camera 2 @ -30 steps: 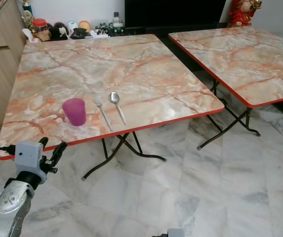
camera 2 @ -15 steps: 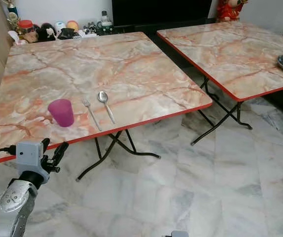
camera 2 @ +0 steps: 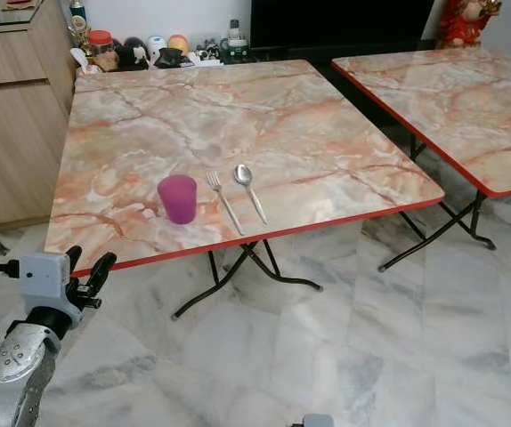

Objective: Setting the table

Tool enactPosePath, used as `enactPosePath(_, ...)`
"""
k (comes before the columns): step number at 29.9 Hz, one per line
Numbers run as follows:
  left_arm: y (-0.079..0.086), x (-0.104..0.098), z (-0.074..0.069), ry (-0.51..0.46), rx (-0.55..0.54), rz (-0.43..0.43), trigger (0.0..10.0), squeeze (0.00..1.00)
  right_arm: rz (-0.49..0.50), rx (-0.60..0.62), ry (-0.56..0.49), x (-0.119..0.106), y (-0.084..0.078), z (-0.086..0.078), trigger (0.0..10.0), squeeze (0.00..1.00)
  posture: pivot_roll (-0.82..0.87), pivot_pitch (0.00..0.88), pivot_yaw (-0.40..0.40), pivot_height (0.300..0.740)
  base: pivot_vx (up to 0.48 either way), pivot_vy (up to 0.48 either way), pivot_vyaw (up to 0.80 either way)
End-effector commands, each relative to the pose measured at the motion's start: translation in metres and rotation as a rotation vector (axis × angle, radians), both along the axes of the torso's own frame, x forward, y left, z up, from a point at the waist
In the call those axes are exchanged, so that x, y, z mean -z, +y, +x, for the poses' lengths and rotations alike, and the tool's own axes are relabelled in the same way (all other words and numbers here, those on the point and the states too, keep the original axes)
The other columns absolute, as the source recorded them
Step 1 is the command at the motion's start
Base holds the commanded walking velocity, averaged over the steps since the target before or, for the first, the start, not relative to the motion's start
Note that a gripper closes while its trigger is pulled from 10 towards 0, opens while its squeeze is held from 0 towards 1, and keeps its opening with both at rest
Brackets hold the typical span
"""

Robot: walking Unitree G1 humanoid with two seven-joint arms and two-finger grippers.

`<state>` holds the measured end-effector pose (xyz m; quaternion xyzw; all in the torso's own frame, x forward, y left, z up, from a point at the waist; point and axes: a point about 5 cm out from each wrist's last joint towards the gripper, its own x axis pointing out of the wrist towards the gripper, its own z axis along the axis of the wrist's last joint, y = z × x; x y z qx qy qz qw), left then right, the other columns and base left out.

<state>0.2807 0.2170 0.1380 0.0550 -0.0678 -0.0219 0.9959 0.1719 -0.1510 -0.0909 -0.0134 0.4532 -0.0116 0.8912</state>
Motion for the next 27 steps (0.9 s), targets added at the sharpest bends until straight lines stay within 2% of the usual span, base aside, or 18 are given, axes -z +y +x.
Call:
enactPosePath(1,-0.005,-0.006,0.000,-0.028,0.024,-0.008,10.0,0.00,-0.004,0.007,0.023,0.003,-0.002,-0.007,10.0,0.00,0.13,0.113,-0.015,0.740,0.274,0.000,0.00)
enactPosePath(10,-0.004,-0.007,0.000,-0.027,0.017,-0.025,10.0,0.00,-0.007,0.000,0.023,0.003,-0.003,-0.007,10.0,0.00,0.14,0.113,-0.015,0.740,0.326,0.000,0.00)
enactPosePath(16,-0.003,-0.028,0.006,-0.098,0.010,-0.070,10.0,0.00,-0.014,0.007,0.022,0.003,-0.005,-0.007,10.0,0.00,0.14,0.116,-0.017,0.740,0.342,0.000,0.00)
enactPosePath(20,-0.004,-0.034,0.007,-0.123,0.010,-0.079,10.0,0.00,-0.014,0.010,0.022,0.003,-0.005,-0.007,10.0,0.00,0.14,0.116,-0.017,0.740,0.319,0.000,0.00)
enactPosePath(27,0.000,-0.056,0.007,-0.225,-0.025,-0.162,10.0,0.00,-0.015,0.014,0.020,0.003,-0.005,-0.007,10.0,0.00,0.14,0.116,-0.017,0.740,0.000,0.000,0.00)
